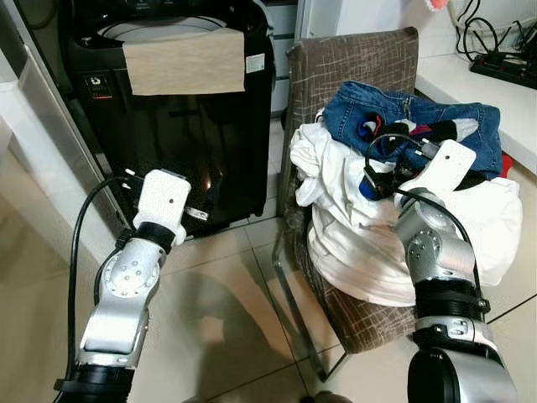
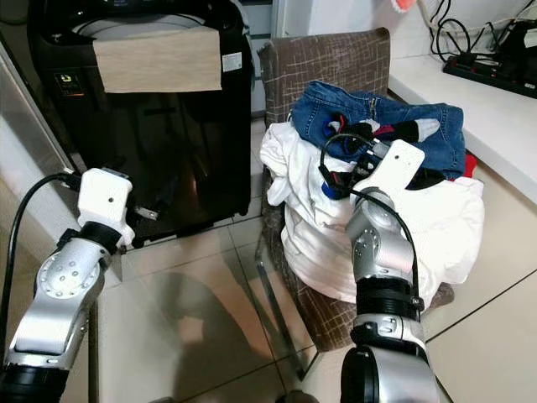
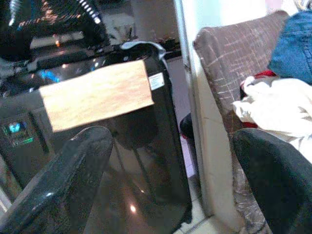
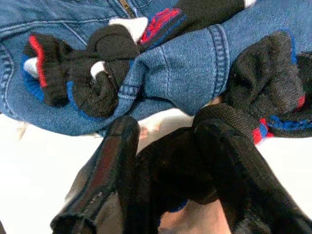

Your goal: Clothes washing

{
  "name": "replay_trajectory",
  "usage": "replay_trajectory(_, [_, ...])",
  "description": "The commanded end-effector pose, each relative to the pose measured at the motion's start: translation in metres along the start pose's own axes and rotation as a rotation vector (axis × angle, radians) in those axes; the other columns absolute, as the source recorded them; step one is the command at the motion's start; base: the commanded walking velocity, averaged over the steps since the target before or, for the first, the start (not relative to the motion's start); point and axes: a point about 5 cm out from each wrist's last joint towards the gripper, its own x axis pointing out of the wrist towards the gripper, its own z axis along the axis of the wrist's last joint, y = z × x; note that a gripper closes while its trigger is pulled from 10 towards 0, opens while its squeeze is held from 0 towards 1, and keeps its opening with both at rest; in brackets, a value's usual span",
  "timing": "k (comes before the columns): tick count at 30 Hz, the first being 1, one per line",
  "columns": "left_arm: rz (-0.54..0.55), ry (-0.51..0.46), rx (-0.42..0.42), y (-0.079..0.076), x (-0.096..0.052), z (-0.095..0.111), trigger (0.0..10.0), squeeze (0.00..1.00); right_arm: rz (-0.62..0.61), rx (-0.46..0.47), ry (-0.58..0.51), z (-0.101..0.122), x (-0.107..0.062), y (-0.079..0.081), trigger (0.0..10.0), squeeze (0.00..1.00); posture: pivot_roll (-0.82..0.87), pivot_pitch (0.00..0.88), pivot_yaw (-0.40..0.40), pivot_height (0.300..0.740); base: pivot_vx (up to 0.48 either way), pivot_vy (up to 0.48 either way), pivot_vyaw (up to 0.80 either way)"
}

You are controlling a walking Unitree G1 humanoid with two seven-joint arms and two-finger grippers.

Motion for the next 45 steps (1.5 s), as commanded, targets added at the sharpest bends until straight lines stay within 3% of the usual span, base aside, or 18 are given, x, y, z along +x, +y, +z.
replay_trajectory(1, [0.003,0.007,-0.01,0.004,-0.005,0.001,10.0,0.0,-0.049,0.047,0.058,0.003,0.001,-0.003,10.0,1.0,0.0,0.011,-0.02,0.74,0.0,0.0,0.0])
replay_trajectory(5, [0.006,0.011,0.005,0.005,-0.008,0.0,10.0,0.0,-0.061,0.068,0.043,0.026,-0.007,0.009,10.0,1.0,0.02,0.007,-0.03,0.74,0.0,0.0,0.0])
replay_trajectory(11, [0.0,0.015,0.01,0.004,-0.01,0.0,10.0,0.0,-0.084,0.11,0.08,0.029,-0.007,0.011,10.0,1.0,0.02,0.003,-0.034,0.74,0.0,0.0,0.0])
replay_trajectory(15, [0.0,0.018,0.011,0.007,-0.01,0.001,10.0,0.0,-0.11,0.072,0.073,0.043,-0.011,0.01,10.0,1.0,0.02,0.0,-0.038,0.74,0.0,0.0,0.0])
replay_trajectory(16, [-0.001,0.018,0.012,0.007,-0.01,0.001,10.0,0.0,-0.109,0.07,0.067,0.046,-0.013,0.01,10.0,0.0,0.02,0.0,-0.038,0.74,0.0,0.0,0.0])
replay_trajectory(21, [-0.011,0.02,0.014,0.006,-0.01,0.0,10.0,0.0,-0.121,0.049,0.124,0.039,-0.021,0.005,10.0,0.0,0.01,0.0,-0.037,0.74,0.0,0.0,0.0])
replay_trajectory(26, [-0.021,0.018,0.012,0.005,-0.007,0.001,10.0,0.0,-0.167,0.052,0.184,0.026,-0.018,-0.003,10.0,0.0,0.0,0.0,-0.03,0.74,0.0,0.0,0.0])
replay_trajectory(28, [-0.028,0.013,0.012,0.004,-0.005,0.002,10.0,0.0,-0.223,0.055,0.251,0.01,-0.013,-0.014,10.0,0.0,0.0,0.004,-0.032,0.74,0.0,0.0,0.0])
replay_trajectory(33, [-0.022,0.008,0.017,0.006,-0.004,0.004,10.0,0.0,-0.284,0.02,0.261,-0.006,0.0,-0.034,10.0,0.0,0.0,0.011,-0.034,0.74,0.0,0.0,0.0])
replay_trajectory(39, [-0.015,0.005,0.017,0.006,-0.003,0.004,10.0,0.0,-0.28,-0.017,0.22,-0.005,0.01,-0.037,10.0,0.0,0.0,0.014,-0.033,0.74,0.0,0.0,0.0])
replay_trajectory(45, [-0.017,0.002,0.022,0.004,-0.002,0.004,10.0,0.0,-0.231,-0.06,0.169,-0.004,0.021,-0.027,10.0,0.0,0.01,0.016,-0.036,0.74,0.0,0.0,0.0])
